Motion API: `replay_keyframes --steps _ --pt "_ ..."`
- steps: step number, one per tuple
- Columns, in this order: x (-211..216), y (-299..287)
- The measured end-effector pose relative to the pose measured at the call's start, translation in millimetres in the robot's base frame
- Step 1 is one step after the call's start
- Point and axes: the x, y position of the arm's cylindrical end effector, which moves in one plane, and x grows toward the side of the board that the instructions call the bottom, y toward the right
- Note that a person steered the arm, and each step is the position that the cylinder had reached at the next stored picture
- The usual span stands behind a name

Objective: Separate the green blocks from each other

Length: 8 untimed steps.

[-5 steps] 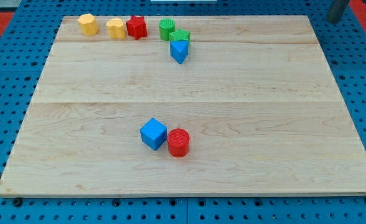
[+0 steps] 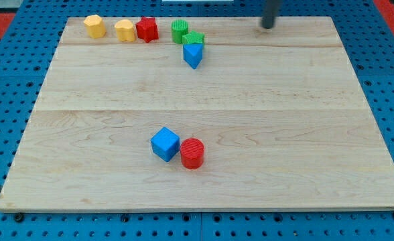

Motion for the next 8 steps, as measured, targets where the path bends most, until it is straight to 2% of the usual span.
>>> replay_keyframes --steps 3,5,6,8 --pt "7.1 -121.8" --pt "21.3 -119.8" --pt "41.9 -119.0" --pt "35.8 -204.1"
